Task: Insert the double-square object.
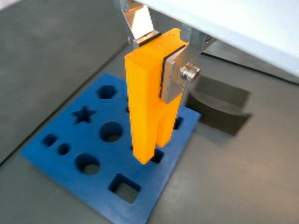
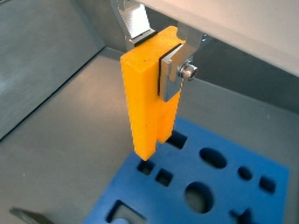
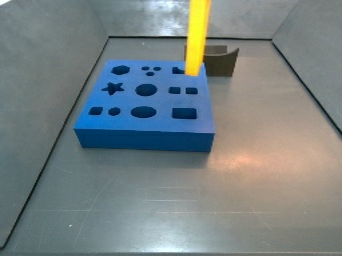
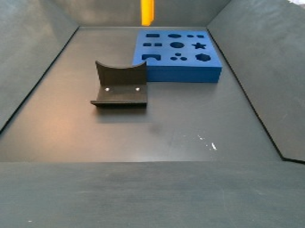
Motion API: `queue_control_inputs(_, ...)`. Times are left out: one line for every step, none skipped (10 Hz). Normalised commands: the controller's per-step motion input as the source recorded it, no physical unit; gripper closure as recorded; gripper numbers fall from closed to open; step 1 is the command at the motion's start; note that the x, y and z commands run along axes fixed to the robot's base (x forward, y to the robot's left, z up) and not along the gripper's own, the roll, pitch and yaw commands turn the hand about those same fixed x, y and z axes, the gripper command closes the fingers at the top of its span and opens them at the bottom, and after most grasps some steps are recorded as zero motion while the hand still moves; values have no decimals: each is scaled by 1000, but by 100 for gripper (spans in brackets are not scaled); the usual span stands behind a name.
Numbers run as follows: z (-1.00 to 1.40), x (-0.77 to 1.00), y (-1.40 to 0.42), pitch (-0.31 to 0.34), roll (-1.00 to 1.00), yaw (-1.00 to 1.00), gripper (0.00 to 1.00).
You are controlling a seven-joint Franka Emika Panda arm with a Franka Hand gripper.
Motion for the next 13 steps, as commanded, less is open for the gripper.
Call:
queue_control_inputs(-251, 386, 229, 0, 0, -789, 100)
queue_control_inputs(-197, 317, 203, 0, 0, -823, 100)
queue_control_inputs(-109, 177, 123, 0, 0, -914, 100)
queue_control_inputs(-6, 34, 29, 0, 0, -989, 100)
queue_control_inputs(0, 0, 0, 0, 0, -1000, 100)
queue_control_inputs(0, 0, 0, 0, 0, -1000, 100)
queue_control_inputs(0, 0, 0, 0, 0, -1000, 100)
queue_control_inputs(0, 0, 0, 0, 0, -1000, 100)
queue_control_inputs(0, 0, 0, 0, 0, -1000, 100)
queue_control_inputs(0, 0, 0, 0, 0, -1000, 100)
queue_control_inputs(0, 0, 0, 0, 0, -1000, 100)
queue_control_inputs(0, 0, 0, 0, 1, -1000, 100)
queue_control_inputs(0, 0, 0, 0, 1, -1000, 100)
